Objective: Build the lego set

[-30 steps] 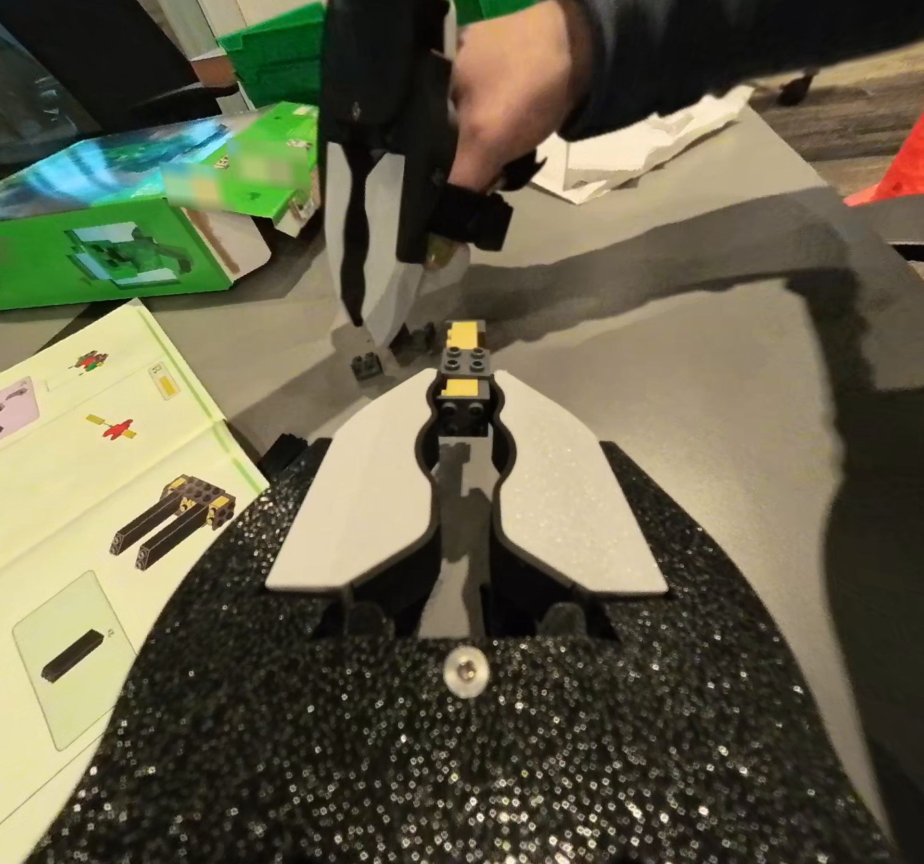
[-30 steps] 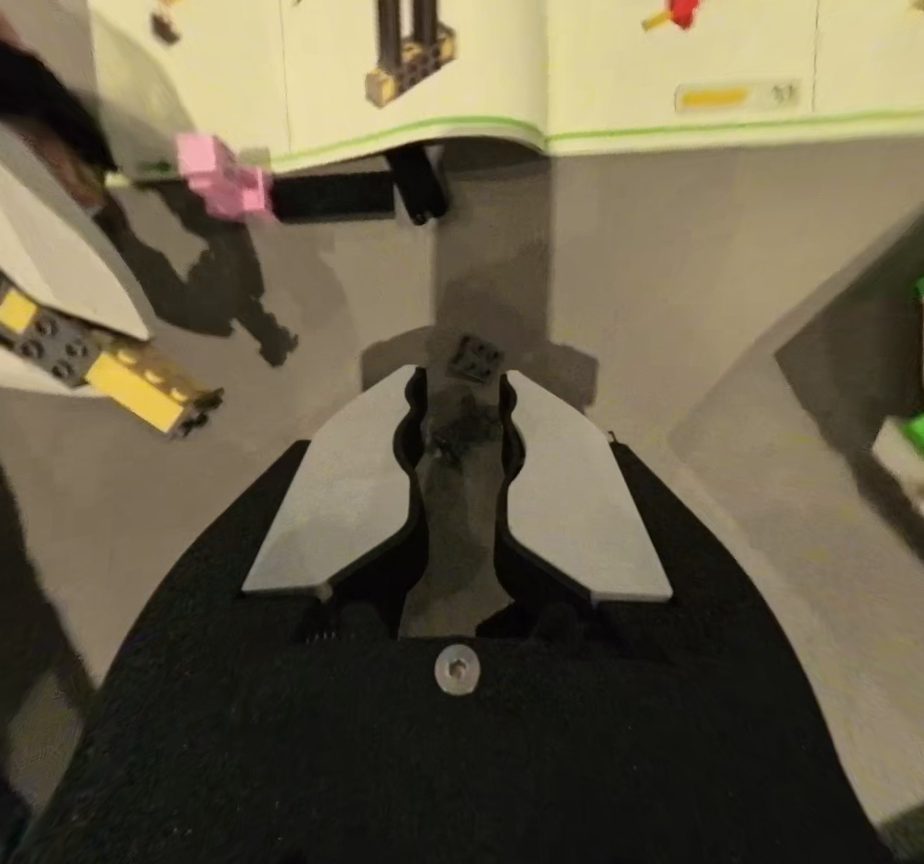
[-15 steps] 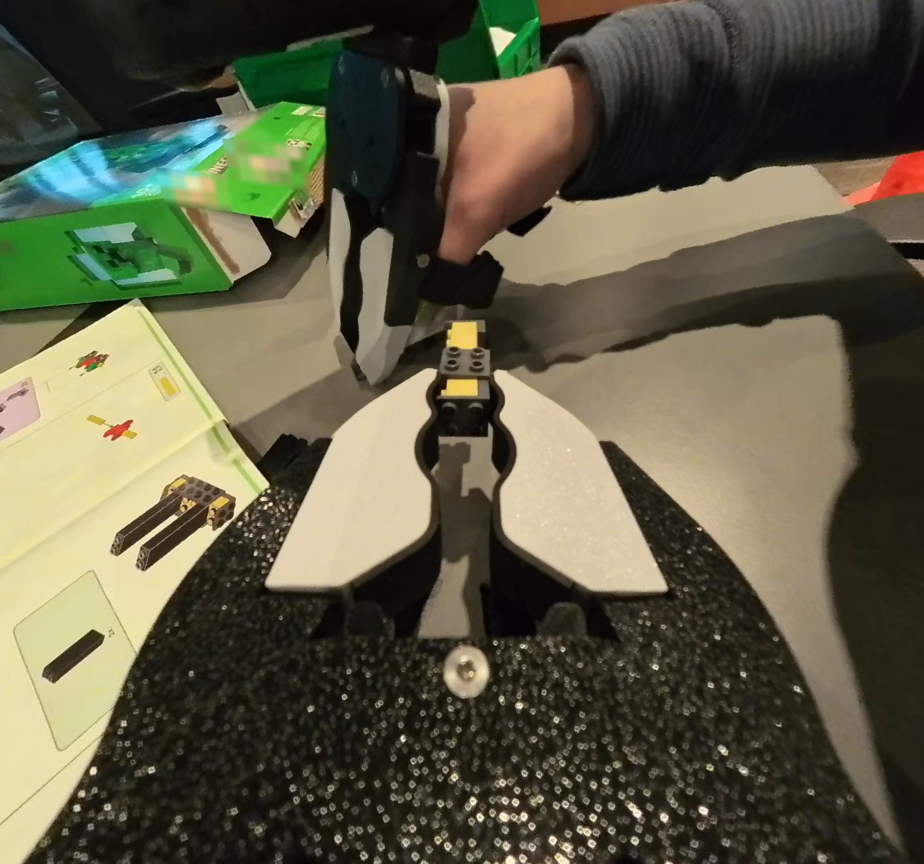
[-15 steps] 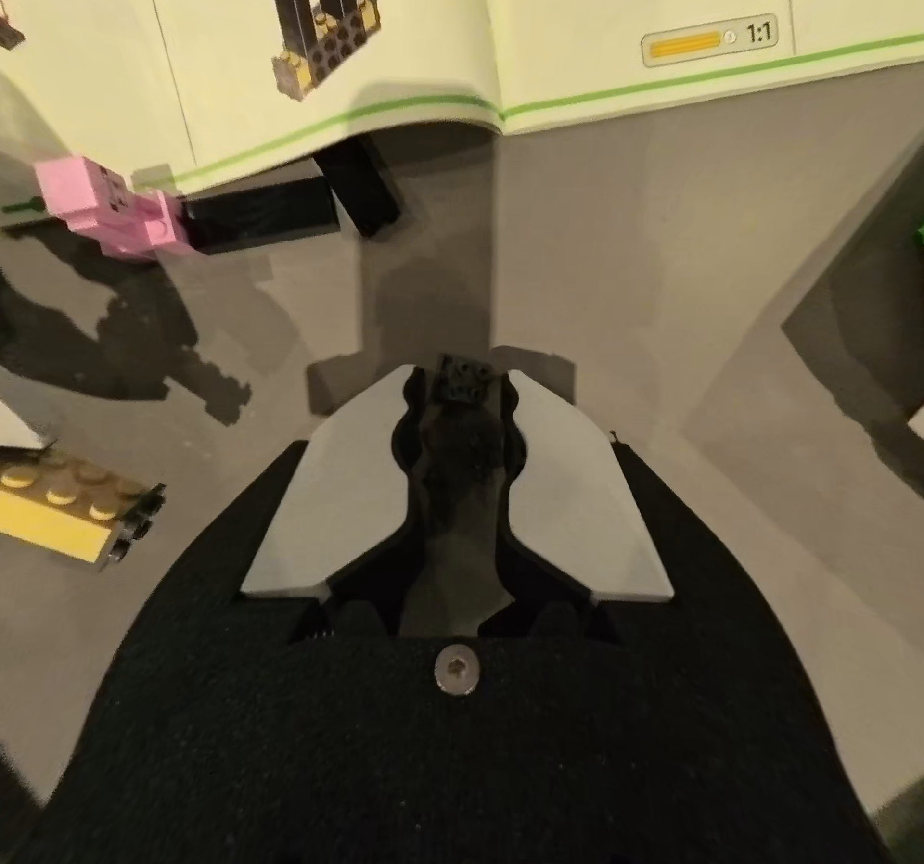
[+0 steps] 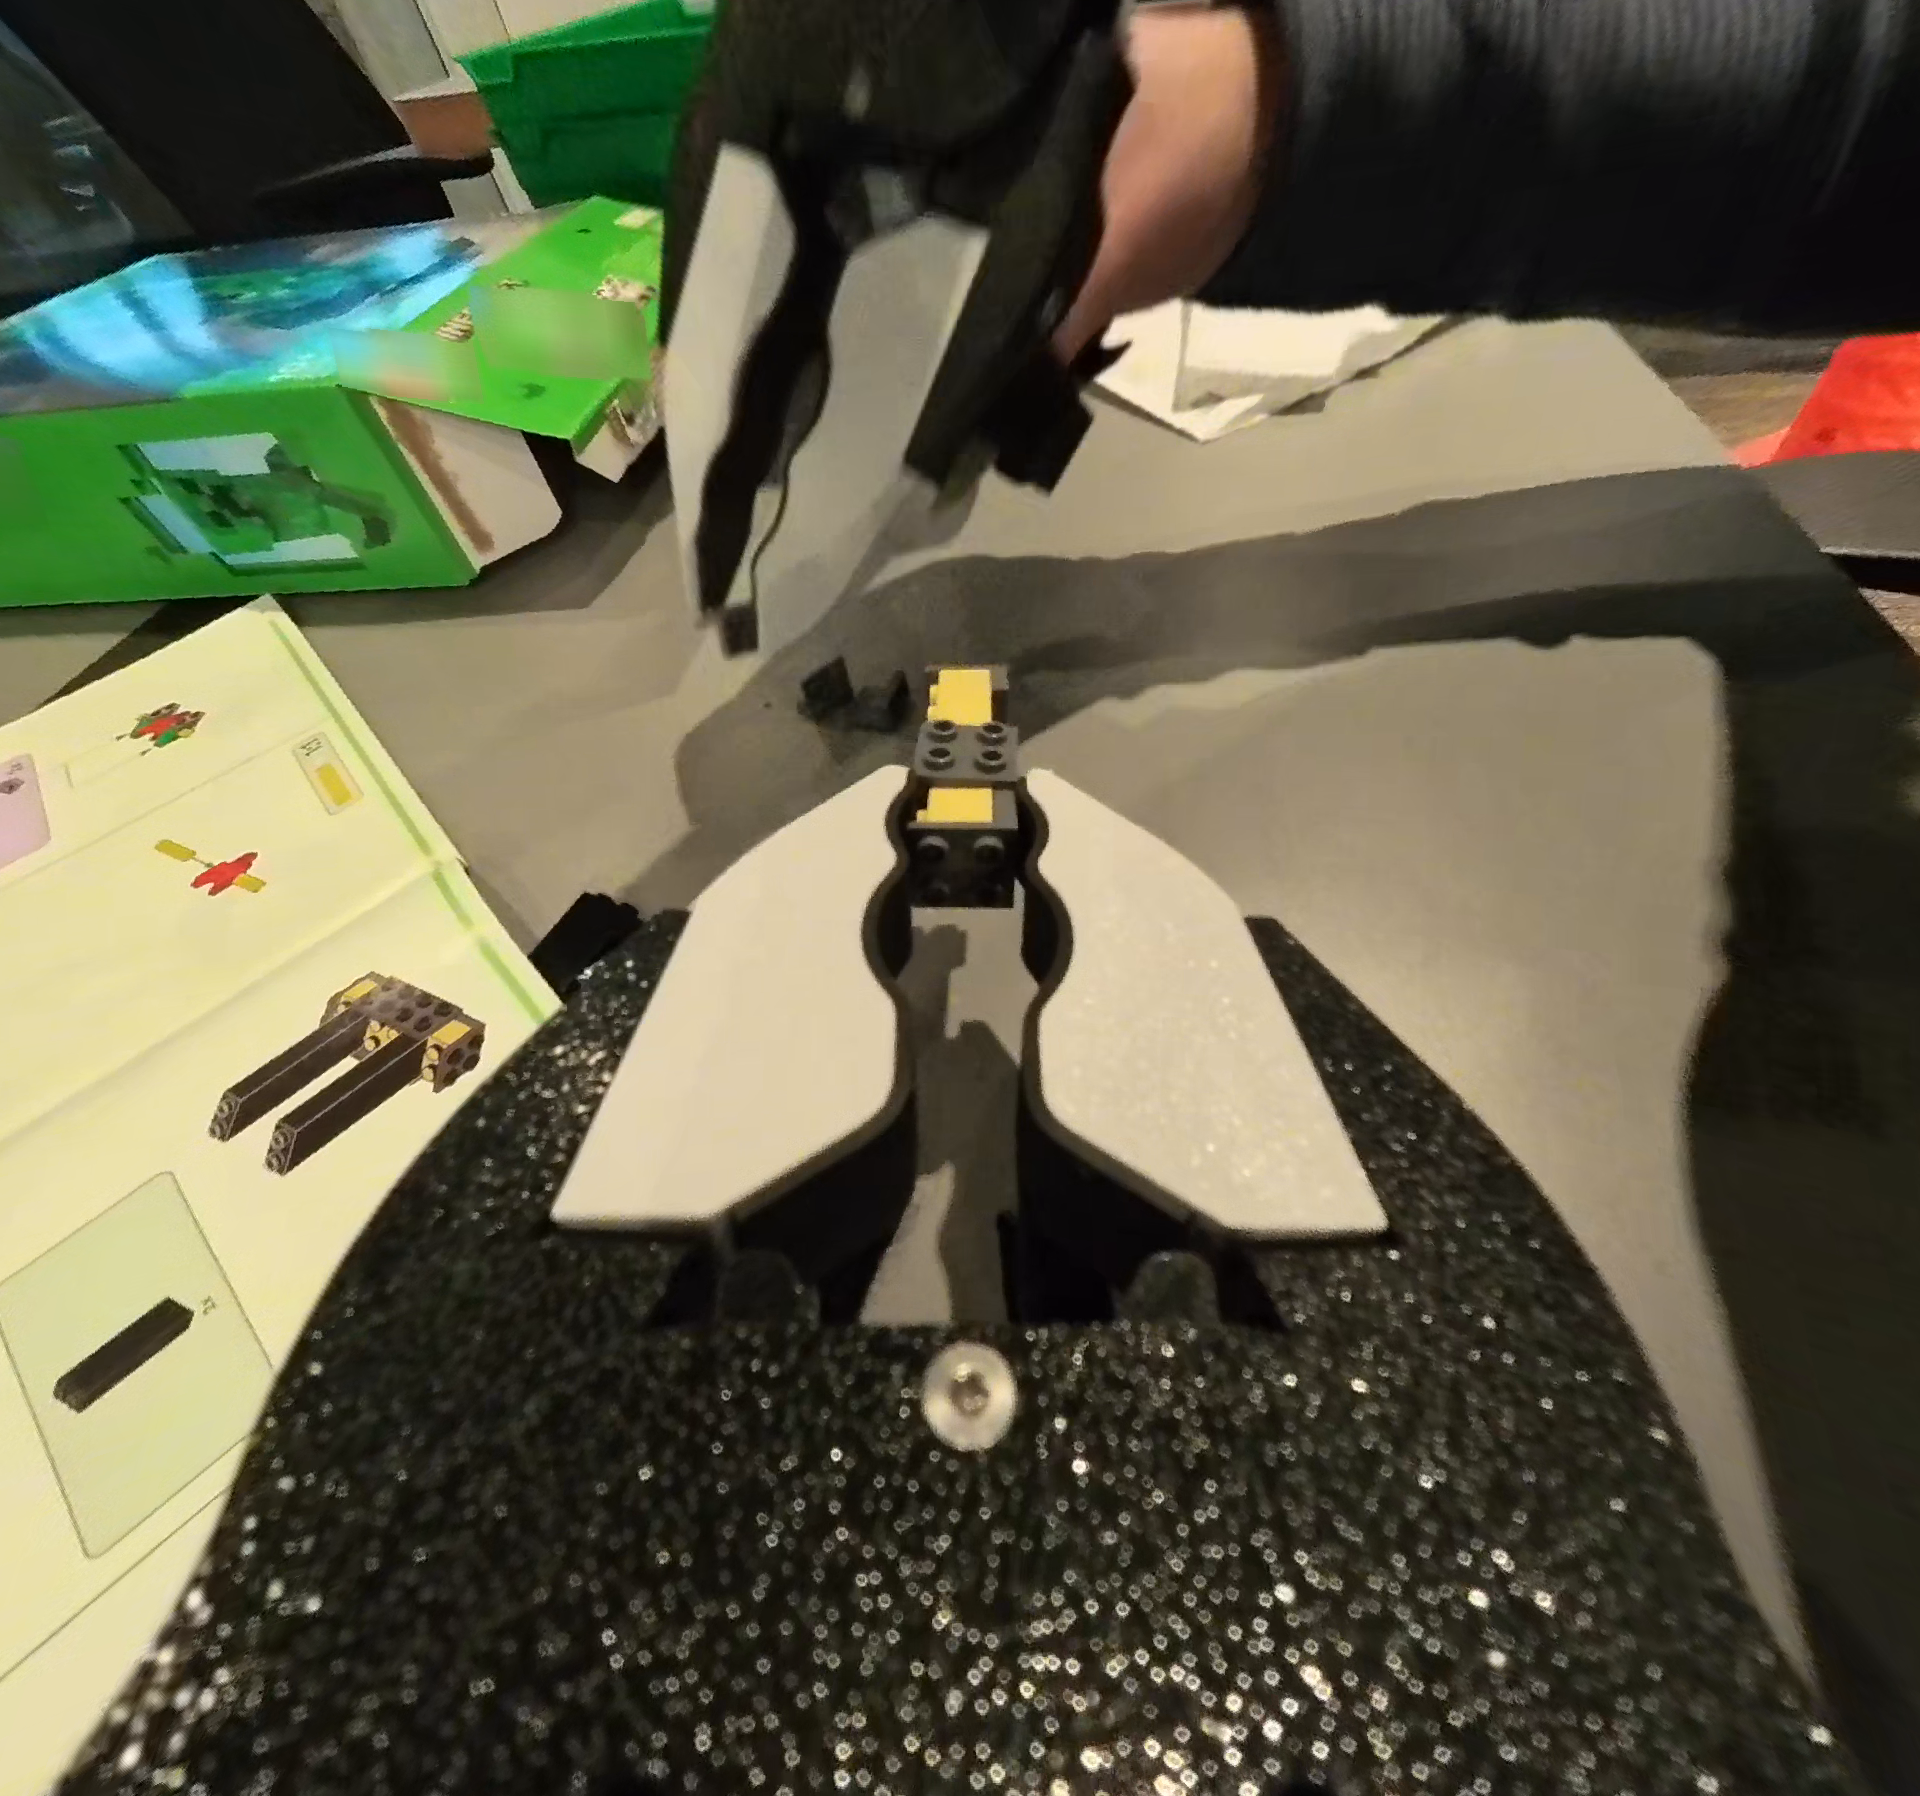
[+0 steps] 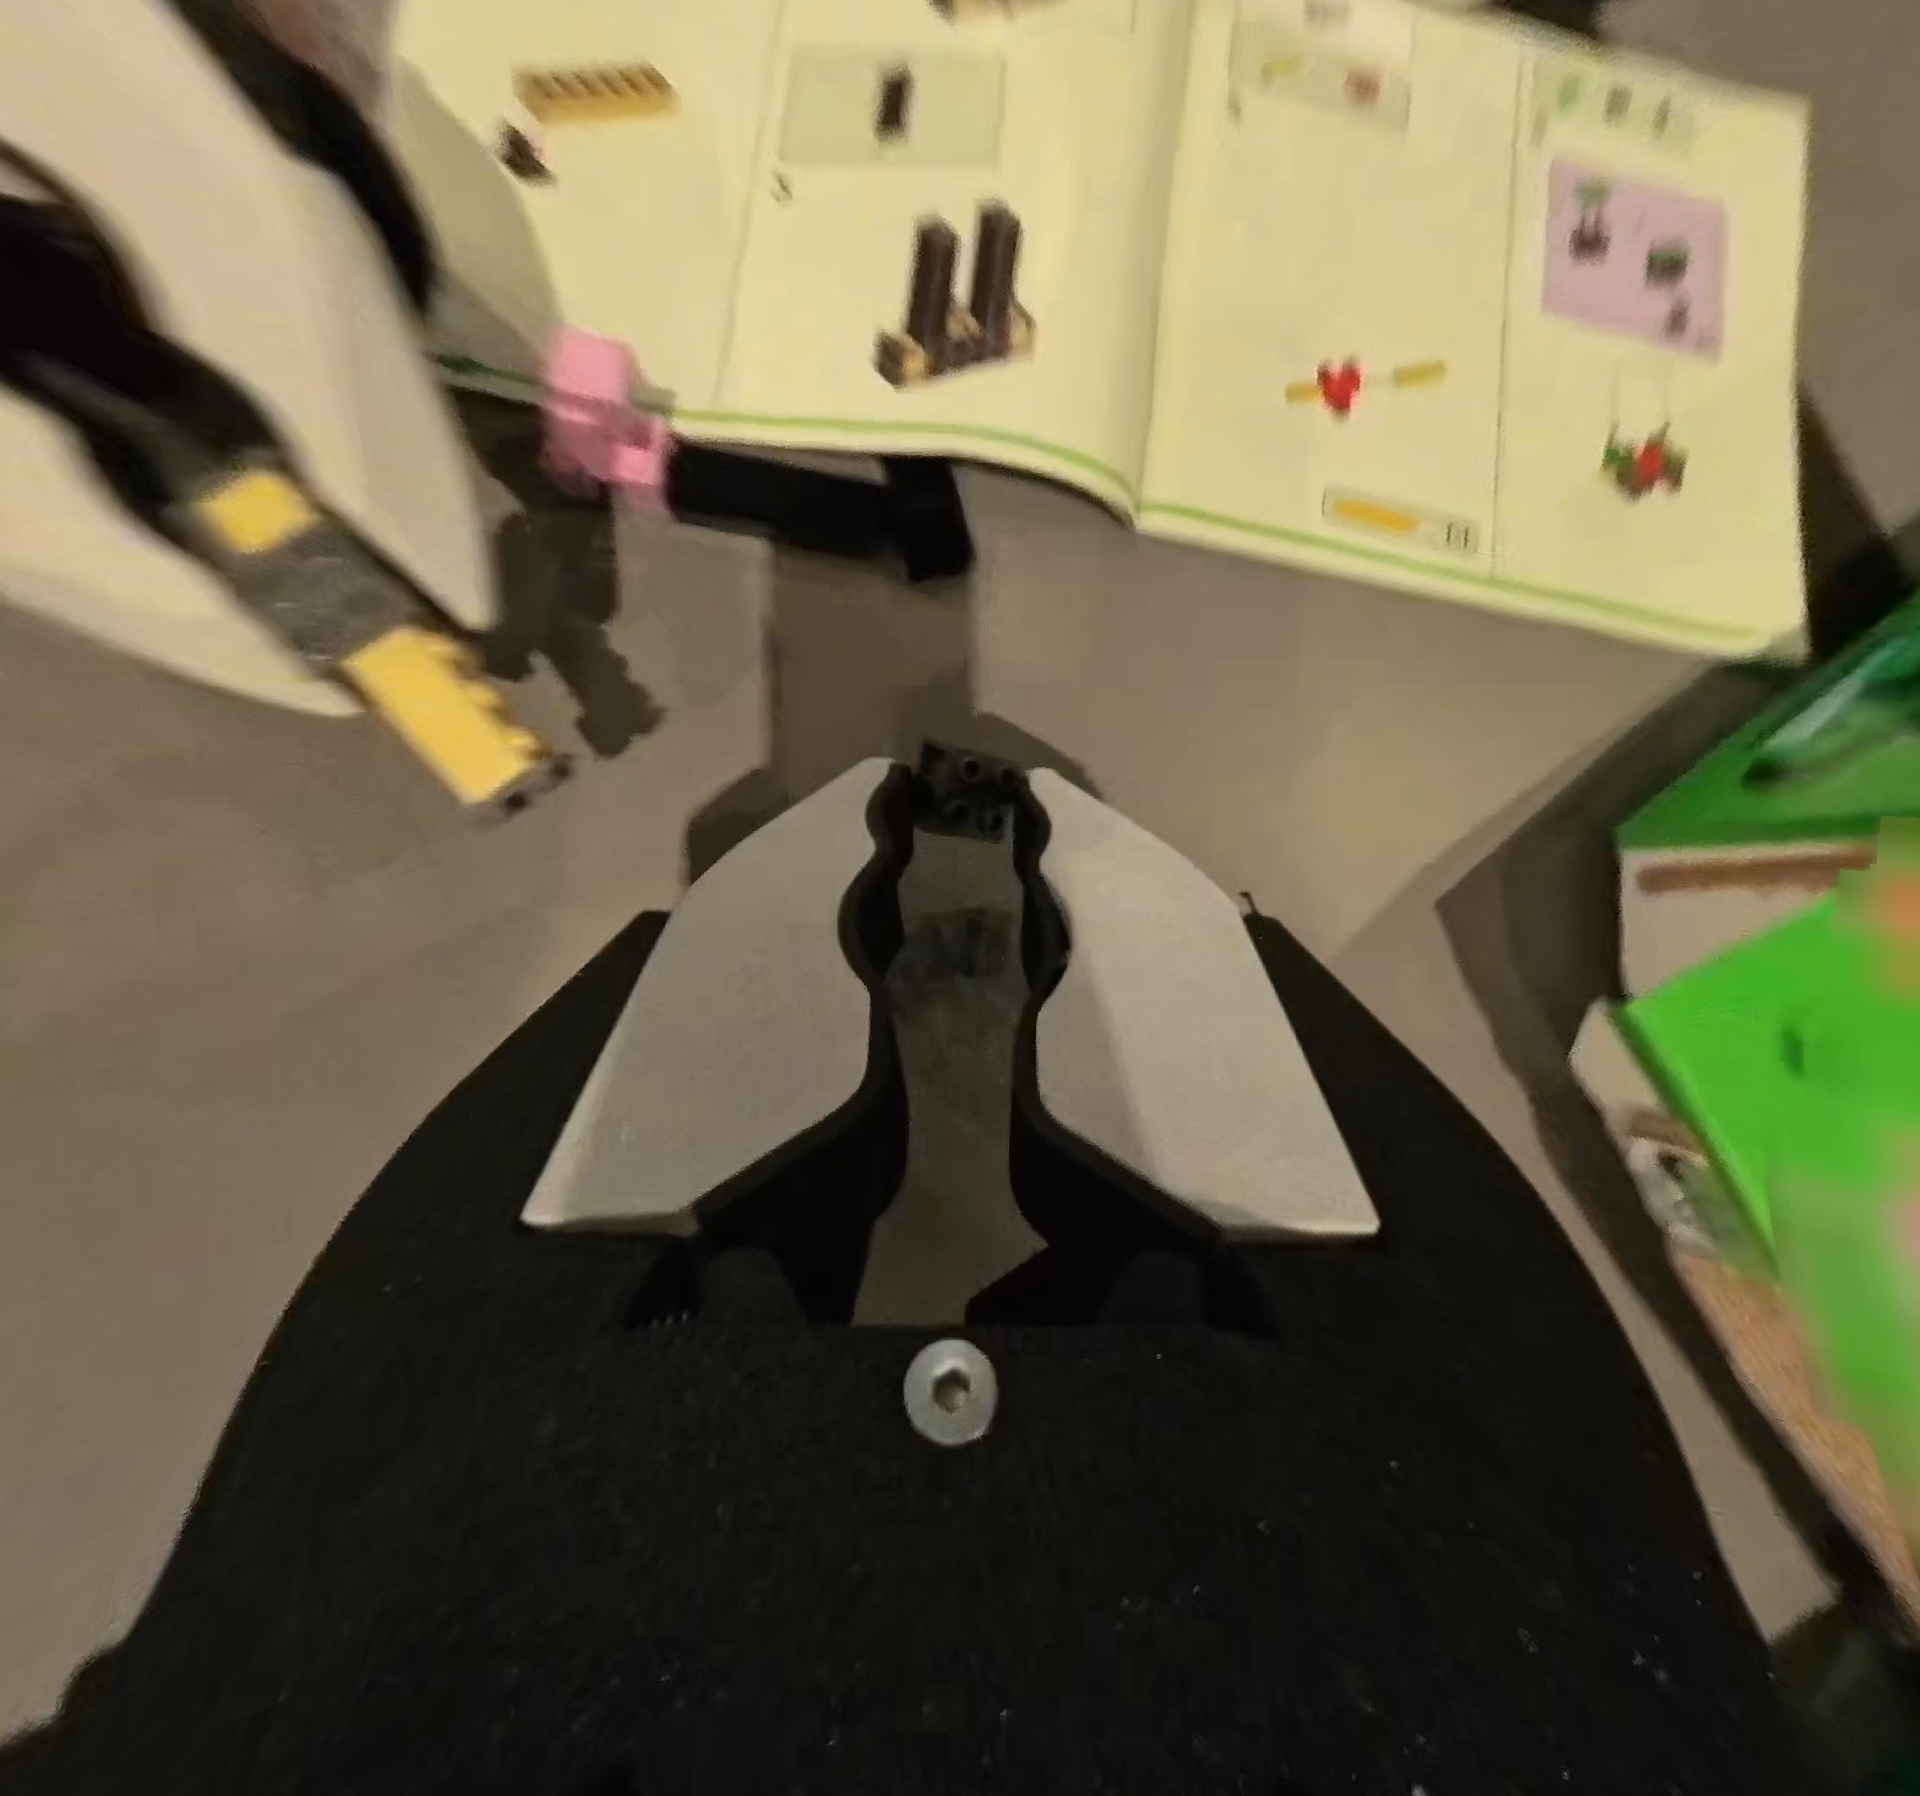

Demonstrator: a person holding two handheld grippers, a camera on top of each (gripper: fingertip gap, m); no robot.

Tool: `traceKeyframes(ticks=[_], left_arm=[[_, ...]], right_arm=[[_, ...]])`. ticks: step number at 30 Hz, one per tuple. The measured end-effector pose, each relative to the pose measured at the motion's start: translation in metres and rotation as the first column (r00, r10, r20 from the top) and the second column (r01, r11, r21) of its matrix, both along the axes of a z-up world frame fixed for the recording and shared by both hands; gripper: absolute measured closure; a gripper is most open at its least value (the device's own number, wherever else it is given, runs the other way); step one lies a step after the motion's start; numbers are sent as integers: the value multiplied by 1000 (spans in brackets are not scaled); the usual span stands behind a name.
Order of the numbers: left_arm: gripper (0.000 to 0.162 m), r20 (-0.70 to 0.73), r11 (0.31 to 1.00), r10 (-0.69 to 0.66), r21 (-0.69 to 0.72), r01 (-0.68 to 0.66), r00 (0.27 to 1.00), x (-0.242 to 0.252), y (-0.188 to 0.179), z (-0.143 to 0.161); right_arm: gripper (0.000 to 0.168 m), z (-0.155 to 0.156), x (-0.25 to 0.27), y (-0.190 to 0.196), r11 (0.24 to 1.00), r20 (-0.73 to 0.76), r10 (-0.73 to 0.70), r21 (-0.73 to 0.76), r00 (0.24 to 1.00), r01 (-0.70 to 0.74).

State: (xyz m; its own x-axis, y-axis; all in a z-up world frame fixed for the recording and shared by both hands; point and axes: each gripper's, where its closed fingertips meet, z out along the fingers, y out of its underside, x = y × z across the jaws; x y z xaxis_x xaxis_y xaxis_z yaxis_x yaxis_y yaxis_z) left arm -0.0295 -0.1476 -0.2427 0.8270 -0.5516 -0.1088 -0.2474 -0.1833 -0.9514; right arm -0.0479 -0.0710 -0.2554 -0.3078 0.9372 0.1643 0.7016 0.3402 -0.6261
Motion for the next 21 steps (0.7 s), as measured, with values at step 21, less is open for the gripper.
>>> traceKeyframes(ticks=[21], left_arm=[[146, 50, 999, -51, 10, 50, 997, 3, -3, 5]], right_arm=[[150, 30, 23, -81, 830, 76, 555, 6, 828, -557]])
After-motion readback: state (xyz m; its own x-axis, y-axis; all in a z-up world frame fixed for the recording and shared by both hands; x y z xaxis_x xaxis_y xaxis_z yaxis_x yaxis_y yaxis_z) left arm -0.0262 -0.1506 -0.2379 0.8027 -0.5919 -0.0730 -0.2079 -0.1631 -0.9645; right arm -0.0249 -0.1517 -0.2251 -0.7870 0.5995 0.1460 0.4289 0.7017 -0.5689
